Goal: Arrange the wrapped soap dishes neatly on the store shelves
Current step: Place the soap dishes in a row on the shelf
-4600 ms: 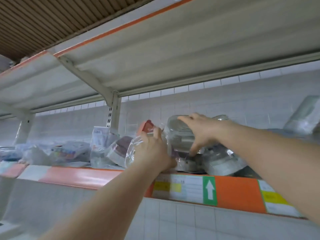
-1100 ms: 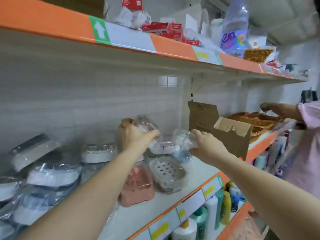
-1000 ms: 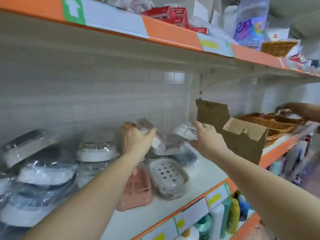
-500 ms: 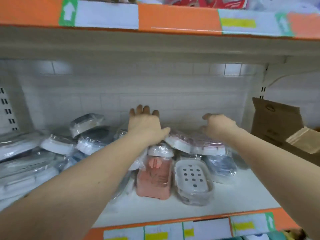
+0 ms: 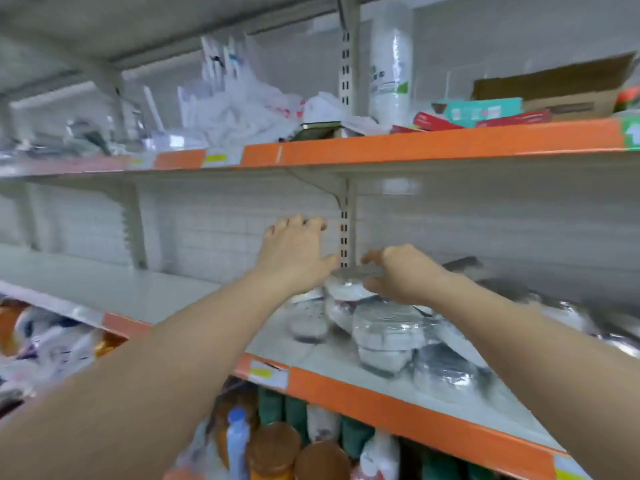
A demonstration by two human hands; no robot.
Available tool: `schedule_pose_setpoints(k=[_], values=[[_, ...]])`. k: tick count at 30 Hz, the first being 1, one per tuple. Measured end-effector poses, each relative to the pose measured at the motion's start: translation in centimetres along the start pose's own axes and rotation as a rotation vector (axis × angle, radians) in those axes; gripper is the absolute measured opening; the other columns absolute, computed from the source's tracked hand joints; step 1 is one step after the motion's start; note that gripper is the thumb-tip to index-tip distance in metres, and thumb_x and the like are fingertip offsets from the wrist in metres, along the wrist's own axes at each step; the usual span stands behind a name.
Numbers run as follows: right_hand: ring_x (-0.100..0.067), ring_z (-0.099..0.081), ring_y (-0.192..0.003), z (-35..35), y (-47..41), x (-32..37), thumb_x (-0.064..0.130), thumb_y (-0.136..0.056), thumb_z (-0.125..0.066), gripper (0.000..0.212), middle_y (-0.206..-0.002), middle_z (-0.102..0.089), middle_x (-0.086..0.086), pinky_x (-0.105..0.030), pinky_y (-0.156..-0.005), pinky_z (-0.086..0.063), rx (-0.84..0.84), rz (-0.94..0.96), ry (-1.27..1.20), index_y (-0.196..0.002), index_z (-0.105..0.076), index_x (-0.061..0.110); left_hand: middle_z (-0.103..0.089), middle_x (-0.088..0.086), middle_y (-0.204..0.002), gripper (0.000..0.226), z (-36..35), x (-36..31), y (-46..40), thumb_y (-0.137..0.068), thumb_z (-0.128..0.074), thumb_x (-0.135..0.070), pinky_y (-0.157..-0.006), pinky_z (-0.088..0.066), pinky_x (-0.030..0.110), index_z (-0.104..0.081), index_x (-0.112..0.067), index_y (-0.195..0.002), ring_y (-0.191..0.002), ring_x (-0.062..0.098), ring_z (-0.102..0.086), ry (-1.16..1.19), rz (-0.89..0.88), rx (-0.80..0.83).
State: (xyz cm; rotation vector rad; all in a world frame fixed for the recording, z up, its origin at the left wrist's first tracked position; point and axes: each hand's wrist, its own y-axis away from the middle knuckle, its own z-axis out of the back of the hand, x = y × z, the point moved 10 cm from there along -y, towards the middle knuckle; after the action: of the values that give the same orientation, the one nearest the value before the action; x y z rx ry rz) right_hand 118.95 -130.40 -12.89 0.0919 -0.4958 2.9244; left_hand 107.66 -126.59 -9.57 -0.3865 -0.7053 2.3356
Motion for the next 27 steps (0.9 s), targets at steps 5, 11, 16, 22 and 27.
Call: schedule_pose_setpoints(k=[5, 11, 16, 22, 27], values=[[-0.027, -0.047, -0.123, 1.3, -5.0, 17.2, 0.032, -0.093, -0.052, 0.048, -0.136, -0.051, -0.009, -0.033, -0.097, -0.039, -0.080, 0.191, -0.104, -0.139, -0.040, 0.022, -0.035, 0.009, -0.145, 0.060, 7.3, 15.7, 3.5, -0.092, -0.048, -0.044, -0.106, -0.025, 0.033, -0.029, -0.019, -0.143, -0.132, 0.027, -0.033, -0.100, 0.138, -0.030], [-0.024, -0.046, -0.124, 3.4, -10.4, 30.6, 0.029, -0.093, -0.053, 0.048, -0.133, -0.053, -0.008, -0.031, -0.098, -0.038, -0.172, 0.334, -0.120, -0.139, -0.042, 0.022, -0.035, 0.007, -0.145, 0.059, 12.9, 28.9, 4.7, -0.092, -0.047, -0.043, -0.107, -0.025, 0.033, -0.029, -0.020, -0.143, -0.134, 0.024, -0.030, -0.177, 0.231, -0.081], [-0.022, -0.044, -0.124, 3.6, -15.8, 38.3, 0.030, -0.093, -0.052, 0.047, -0.137, -0.049, -0.002, -0.031, -0.095, -0.038, -0.226, 0.400, -0.097, -0.138, -0.041, 0.024, -0.033, 0.004, -0.146, 0.058, 13.1, 38.8, 4.4, -0.093, -0.046, -0.044, -0.108, -0.024, 0.036, -0.029, -0.020, -0.143, -0.135, 0.023, -0.028, -0.203, 0.280, -0.075], [-0.025, -0.049, -0.116, 2.8, -25.4, 46.9, 0.029, -0.091, -0.053, 0.042, -0.130, -0.055, -0.004, -0.032, -0.093, -0.041, -0.347, 0.461, -0.168, -0.132, -0.049, 0.022, -0.033, 0.001, -0.146, 0.054, 12.6, 52.0, 1.2, -0.093, -0.046, -0.043, -0.107, -0.026, 0.036, -0.032, -0.021, -0.141, -0.133, 0.023, -0.031, -0.276, 0.311, -0.116], [-0.022, -0.048, -0.119, 1.8, -34.7, 54.9, 0.031, -0.092, -0.053, 0.044, -0.131, -0.054, -0.002, -0.030, -0.092, -0.038, -0.385, 0.532, -0.246, -0.134, -0.047, 0.020, -0.031, 0.002, -0.146, 0.055, 13.3, 63.2, -3.8, -0.095, -0.042, -0.043, -0.108, -0.027, 0.035, -0.028, -0.021, -0.143, -0.133, 0.022, -0.030, -0.334, 0.355, -0.109]])
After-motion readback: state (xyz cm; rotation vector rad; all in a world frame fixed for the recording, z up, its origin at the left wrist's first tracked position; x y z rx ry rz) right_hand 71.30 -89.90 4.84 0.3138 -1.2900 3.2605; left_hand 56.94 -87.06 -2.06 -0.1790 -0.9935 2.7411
